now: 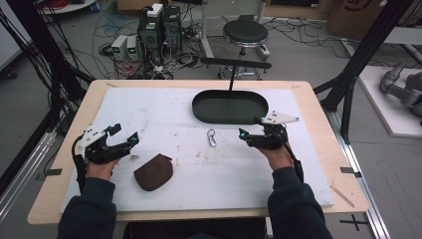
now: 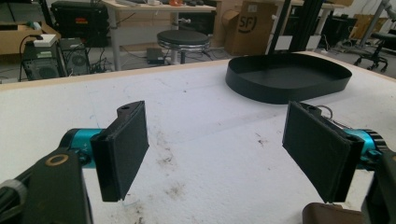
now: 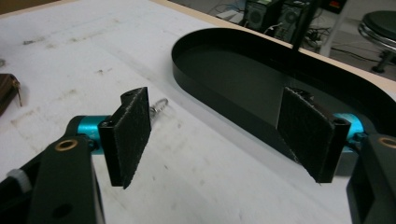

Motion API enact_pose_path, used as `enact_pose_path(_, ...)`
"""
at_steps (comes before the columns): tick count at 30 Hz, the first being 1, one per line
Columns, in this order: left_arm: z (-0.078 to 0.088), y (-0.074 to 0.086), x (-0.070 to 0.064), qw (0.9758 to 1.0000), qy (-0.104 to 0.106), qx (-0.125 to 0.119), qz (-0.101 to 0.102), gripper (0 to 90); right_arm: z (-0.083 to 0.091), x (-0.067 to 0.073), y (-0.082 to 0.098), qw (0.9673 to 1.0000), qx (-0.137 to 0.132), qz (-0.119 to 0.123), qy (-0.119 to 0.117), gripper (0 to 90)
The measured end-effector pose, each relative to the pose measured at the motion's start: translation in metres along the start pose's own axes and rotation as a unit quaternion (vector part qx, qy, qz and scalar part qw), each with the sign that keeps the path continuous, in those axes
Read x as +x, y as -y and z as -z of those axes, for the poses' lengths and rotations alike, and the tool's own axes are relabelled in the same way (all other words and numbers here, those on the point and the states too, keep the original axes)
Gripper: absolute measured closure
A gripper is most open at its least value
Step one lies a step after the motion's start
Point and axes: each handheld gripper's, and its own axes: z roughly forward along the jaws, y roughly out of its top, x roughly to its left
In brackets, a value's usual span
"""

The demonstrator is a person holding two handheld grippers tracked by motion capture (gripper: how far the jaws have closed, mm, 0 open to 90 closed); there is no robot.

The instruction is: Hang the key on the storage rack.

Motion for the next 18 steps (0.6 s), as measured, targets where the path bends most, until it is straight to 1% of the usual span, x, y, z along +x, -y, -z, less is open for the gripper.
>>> enact_pose_path(1,-0.001,0.0,-0.001,1.0,0.002,0.001,-0.001,22.3,-0.003,0.001,-0.002,1.0,-0.001,0.004,-0.003,29.4)
enact_pose_path(2,-0.001,0.0,-0.001,1.0,0.002,0.001,-0.001,22.3,-0.003,0.001,-0.002,1.0,-0.001,0.004,-0.003,29.4)
enact_pose_path(3,-0.004,0.0,-0.004,0.9999,0.009,0.006,-0.005,22.3,-0.014,0.004,-0.009,0.9999,0.003,0.004,-0.011,30.8)
enact_pose_path(4,-0.005,0.0,-0.005,0.9999,0.01,0.008,-0.01,22.7,-0.019,0.005,-0.011,0.9999,0.006,0.005,-0.015,31.8)
enact_pose_path(5,-0.005,0.0,-0.005,0.9999,0.01,0.008,-0.01,22.9,-0.019,0.005,-0.011,0.9999,0.006,0.005,-0.015,31.8)
enact_pose_path(6,-0.006,-0.001,-0.006,0.9998,0.011,0.007,-0.014,22.9,-0.028,0.007,-0.016,0.9994,0.018,0.004,-0.029,36.5)
enact_pose_path(8,-0.006,-0.001,-0.005,0.9998,0.011,0.006,-0.012,22.9,-0.036,0.008,-0.019,0.999,0.024,0.001,-0.038,38.6)
enact_pose_path(9,-0.006,0.0,-0.005,0.9999,0.011,0.006,-0.011,22.9,-0.041,0.009,-0.022,0.9986,0.034,0.0,-0.041,39.3)
enact_pose_path(10,-0.006,-0.001,-0.004,0.9999,0.012,0.005,-0.011,22.9,-0.044,0.009,-0.023,0.9985,0.034,0.002,-0.043,41.0)
enact_pose_path(11,-0.005,-0.001,-0.004,0.9999,0.011,0.003,-0.009,22.9,-0.049,0.01,-0.025,0.9981,0.039,0.001,-0.048,41.5)
enact_pose_path(13,-0.005,-0.001,-0.003,0.9999,0.009,0.001,-0.007,22.8,-0.056,0.011,-0.028,0.9978,0.046,0.006,-0.049,41.4)
enact_pose_path(14,-0.005,-0.001,-0.003,0.9999,0.009,0.001,-0.007,22.8,-0.06,0.014,-0.029,0.9974,0.049,0.003,-0.052,41.8)
enact_pose_path(16,-0.004,-0.001,-0.002,0.9999,0.009,0.002,-0.008,22.9,-0.067,0.015,-0.03,0.9965,0.056,-0.001,-0.063,45.3)
enact_pose_path(17,-0.004,-0.001,-0.002,0.9999,0.008,0.003,-0.007,22.8,-0.071,0.017,-0.031,0.996,0.064,-0.001,-0.062,46.9)
enact_pose_path(18,-0.004,-0.001,-0.002,0.9999,0.008,0.003,-0.007,22.8,-0.071,0.017,-0.031,0.996,0.064,-0.001,-0.062,46.9)
